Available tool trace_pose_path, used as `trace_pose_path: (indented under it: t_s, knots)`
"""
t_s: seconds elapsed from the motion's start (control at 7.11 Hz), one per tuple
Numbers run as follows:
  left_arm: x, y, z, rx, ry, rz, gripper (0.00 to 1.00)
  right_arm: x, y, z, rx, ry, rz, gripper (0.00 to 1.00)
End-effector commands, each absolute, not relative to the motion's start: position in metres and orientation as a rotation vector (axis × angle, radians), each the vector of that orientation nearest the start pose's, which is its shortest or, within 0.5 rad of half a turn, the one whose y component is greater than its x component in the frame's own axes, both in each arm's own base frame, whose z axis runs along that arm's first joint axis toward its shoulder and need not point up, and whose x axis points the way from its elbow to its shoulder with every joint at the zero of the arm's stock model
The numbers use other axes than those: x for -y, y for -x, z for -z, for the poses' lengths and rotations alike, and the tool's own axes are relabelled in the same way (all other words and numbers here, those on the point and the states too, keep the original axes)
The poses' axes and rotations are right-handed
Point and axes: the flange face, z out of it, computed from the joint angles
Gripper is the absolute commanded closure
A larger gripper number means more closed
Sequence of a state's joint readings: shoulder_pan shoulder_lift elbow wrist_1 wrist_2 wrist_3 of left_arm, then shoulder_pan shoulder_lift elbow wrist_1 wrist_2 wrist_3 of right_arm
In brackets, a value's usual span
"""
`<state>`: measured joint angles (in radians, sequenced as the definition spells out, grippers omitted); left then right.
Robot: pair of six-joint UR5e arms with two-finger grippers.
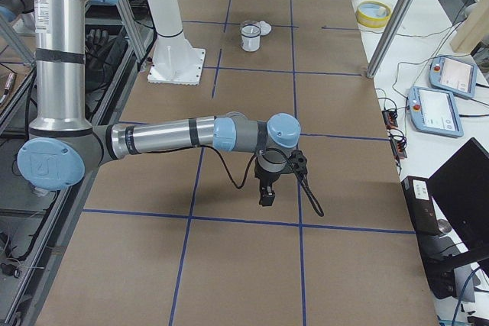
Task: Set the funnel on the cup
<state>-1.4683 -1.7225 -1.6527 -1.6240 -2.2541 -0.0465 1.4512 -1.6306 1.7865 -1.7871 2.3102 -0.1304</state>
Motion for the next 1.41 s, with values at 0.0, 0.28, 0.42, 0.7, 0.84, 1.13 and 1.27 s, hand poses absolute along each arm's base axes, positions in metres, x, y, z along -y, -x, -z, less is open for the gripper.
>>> trace_pose_path:
  t_s: [0.0, 0.28, 0.42, 0.7, 0.84, 1.13, 1.27]
  knots:
    - [0.53, 0.062, -0.608, -0.747, -0.152, -0.1, 0.0, 0.462, -0.011, -0.605, 0.741, 0.053, 0.216, 0.0]
    - [0.511, 0.067, -0.632, -0.764, -0.109, -0.073, 0.0, 0.462, -0.011, -0.605, 0.741, 0.053, 0.216, 0.0]
    - [0.501, 0.066, -0.64, -0.766, -0.103, -0.071, 0.0, 0.462, -0.011, -0.605, 0.741, 0.053, 0.216, 0.0]
    - [0.5, 0.066, -0.642, -0.766, -0.098, -0.069, 0.0, 0.462, -0.011, -0.605, 0.741, 0.053, 0.216, 0.0]
    - [0.5, 0.066, -0.642, -0.765, -0.098, -0.069, 0.0, 0.462, -0.011, -0.606, 0.741, 0.055, 0.216, 0.0]
    - [0.5, 0.066, -0.642, -0.765, -0.098, -0.069, 0.0, 0.462, -0.011, -0.606, 0.741, 0.055, 0.216, 0.0]
    - [0.5, 0.066, -0.642, -0.765, -0.098, -0.067, 0.0, 0.462, -0.011, -0.605, 0.741, 0.053, 0.216, 0.0]
